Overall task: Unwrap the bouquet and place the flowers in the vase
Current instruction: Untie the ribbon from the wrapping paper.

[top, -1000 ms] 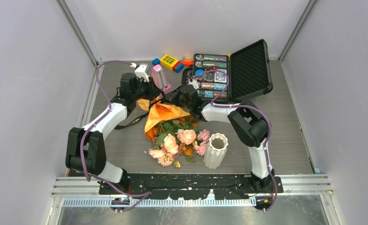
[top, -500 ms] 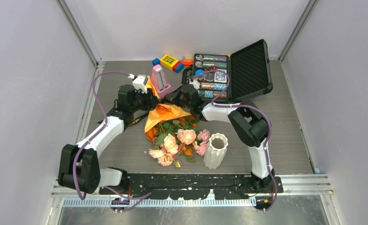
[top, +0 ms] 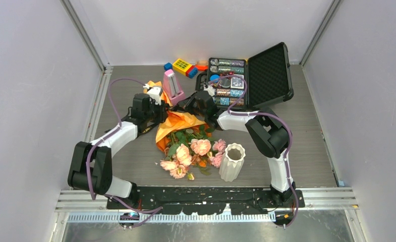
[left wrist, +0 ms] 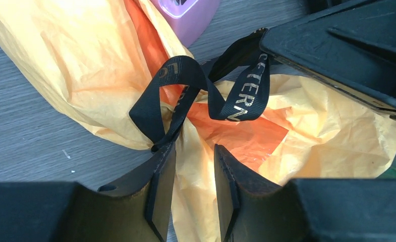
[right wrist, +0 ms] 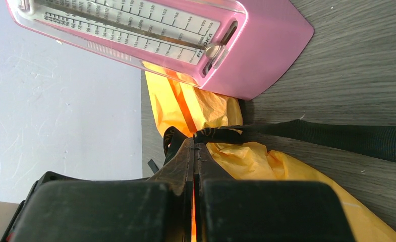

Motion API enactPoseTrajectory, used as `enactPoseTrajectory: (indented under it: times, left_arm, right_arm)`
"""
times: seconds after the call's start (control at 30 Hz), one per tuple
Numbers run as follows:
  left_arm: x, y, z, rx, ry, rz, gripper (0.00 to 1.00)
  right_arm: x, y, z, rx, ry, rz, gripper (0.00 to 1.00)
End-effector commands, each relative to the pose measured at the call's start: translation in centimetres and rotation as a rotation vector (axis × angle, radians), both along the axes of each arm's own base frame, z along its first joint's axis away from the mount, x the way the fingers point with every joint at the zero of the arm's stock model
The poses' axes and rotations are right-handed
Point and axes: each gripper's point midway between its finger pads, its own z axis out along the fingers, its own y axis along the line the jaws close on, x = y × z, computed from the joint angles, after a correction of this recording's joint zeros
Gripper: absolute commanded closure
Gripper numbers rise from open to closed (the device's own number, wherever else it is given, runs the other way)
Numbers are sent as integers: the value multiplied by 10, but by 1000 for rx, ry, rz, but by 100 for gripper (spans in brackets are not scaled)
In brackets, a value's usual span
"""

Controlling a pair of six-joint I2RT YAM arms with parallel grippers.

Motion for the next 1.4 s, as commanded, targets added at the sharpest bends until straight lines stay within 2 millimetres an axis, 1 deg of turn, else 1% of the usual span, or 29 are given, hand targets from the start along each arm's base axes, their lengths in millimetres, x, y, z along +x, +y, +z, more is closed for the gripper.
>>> enactPoseTrajectory:
  times: [0.0,0.1,0.2,0.37,0.43,0.67,0.83,1.07,1.1,1.13,1.17,1.2,1.37]
  left_arm:
    - [22,-1,27,35,-115,-18,64]
    - [27,0,29,40,-134,-17,64]
    - [30,-5,32,35,-145,-38,64]
    - [34,-10,43,33,-194,-56,64]
    - [37,-11,42,45,-197,-60,64]
    - [42,-5,24,135,-155,-54,65]
    - [41,-3,13,155,-118,-54,71]
    - [41,0,2,178,-98,-47,71]
    - [41,0,1,177,-96,-49,73]
    - [41,-1,1,177,-96,-50,80]
    - [40,-1,2,175,-96,-48,87]
    - [40,-1,2,172,-97,-46,99]
    - [33,-1,18,134,-122,-22,100]
  right_arm:
    - [9,-1,14,25,-40,-21,100]
    - [9,0,13,31,-36,-19,100]
    - [9,1,13,34,-35,-15,100]
    - [10,0,13,31,-35,-16,100]
    - [11,1,13,31,-34,-15,100]
    - [12,0,12,31,-30,-14,100]
    - [14,-3,12,31,-31,-20,100]
    - [16,-8,10,33,-26,-32,100]
    - [17,-9,10,33,-26,-33,100]
    - [17,-9,10,33,-26,-33,100]
    - [16,-10,9,32,-24,-34,100]
    - [17,-10,9,33,-24,-34,100]
    - [19,-17,8,29,-26,-53,100]
